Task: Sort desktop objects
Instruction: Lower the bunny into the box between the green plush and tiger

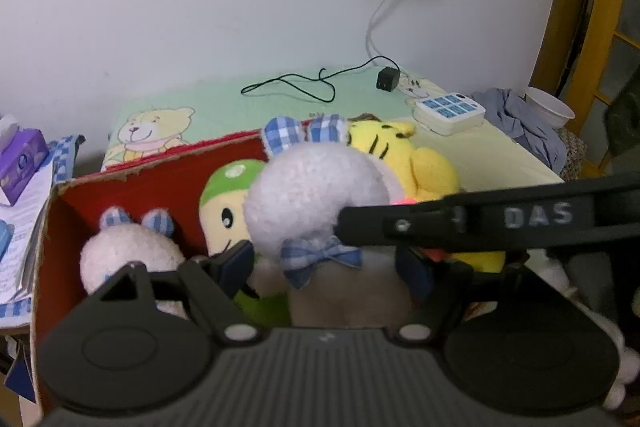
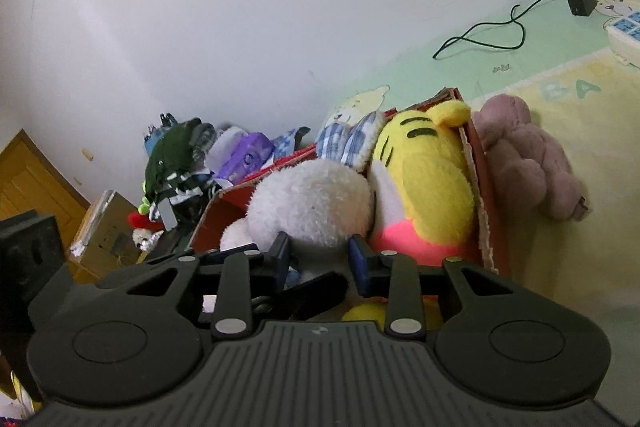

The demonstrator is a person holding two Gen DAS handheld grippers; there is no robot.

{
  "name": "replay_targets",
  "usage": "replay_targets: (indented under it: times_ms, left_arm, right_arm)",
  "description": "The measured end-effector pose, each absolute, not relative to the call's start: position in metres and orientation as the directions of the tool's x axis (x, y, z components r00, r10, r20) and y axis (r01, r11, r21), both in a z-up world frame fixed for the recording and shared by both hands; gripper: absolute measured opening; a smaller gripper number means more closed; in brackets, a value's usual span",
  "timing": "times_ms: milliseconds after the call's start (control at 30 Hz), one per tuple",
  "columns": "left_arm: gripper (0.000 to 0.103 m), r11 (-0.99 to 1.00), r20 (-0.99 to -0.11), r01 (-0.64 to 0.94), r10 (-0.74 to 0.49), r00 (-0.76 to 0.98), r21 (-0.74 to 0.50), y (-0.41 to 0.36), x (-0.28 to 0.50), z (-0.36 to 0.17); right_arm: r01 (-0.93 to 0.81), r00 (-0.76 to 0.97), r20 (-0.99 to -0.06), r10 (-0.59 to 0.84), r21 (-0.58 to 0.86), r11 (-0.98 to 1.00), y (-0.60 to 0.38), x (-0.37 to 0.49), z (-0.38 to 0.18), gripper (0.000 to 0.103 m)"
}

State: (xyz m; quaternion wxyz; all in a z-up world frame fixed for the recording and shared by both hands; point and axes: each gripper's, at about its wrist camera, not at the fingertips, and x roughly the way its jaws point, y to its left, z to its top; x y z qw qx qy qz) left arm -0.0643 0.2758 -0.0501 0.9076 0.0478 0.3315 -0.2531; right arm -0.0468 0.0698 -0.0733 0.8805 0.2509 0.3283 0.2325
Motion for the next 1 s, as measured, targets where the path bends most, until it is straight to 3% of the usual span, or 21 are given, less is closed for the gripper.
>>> replay_targets:
  times_ms: [400,500,733,833,1000]
  left_arm:
    - [0.078,0.874,-0.663,0.475,-0.418,0.621,-0.105,0.279,-0.066,-0.054]
    - [0.082,0.884,-0.67,0.455,-0.4,0.625,-0.104,0.281,-0.061,-0.053]
    - [0.085,0.898,-0.69,0.417,-0.389,0.61,-0.137,0.288,-0.051,-0.052]
    - [0.087,0.908,-0.709,0.399,-0.366,0.603,-0.129,0.287,-0.049,-0.052]
    - [0.089,0.93,-0.744,0.356,-0.303,0.595,-0.093,0.286,-0.043,-0.055]
  right_arm:
    - [-0.256,0.596,-0.549,0.585,0.561,0.787,0.086,-0.041,-0.071,0.034]
    - [-0.228,0.605,-0.533,0.591,0.596,0.77,0.078,-0.039,-0.068,0.039]
    - [-0.222,0.681,-0.448,0.58,0.628,0.746,0.061,-0.038,-0.049,0.038]
    - [-0.214,0.671,-0.441,0.595,0.654,0.726,0.062,-0.025,-0.051,0.03]
    - [-0.24,0.651,-0.464,0.601,0.626,0.742,0.077,-0.015,-0.061,0.029]
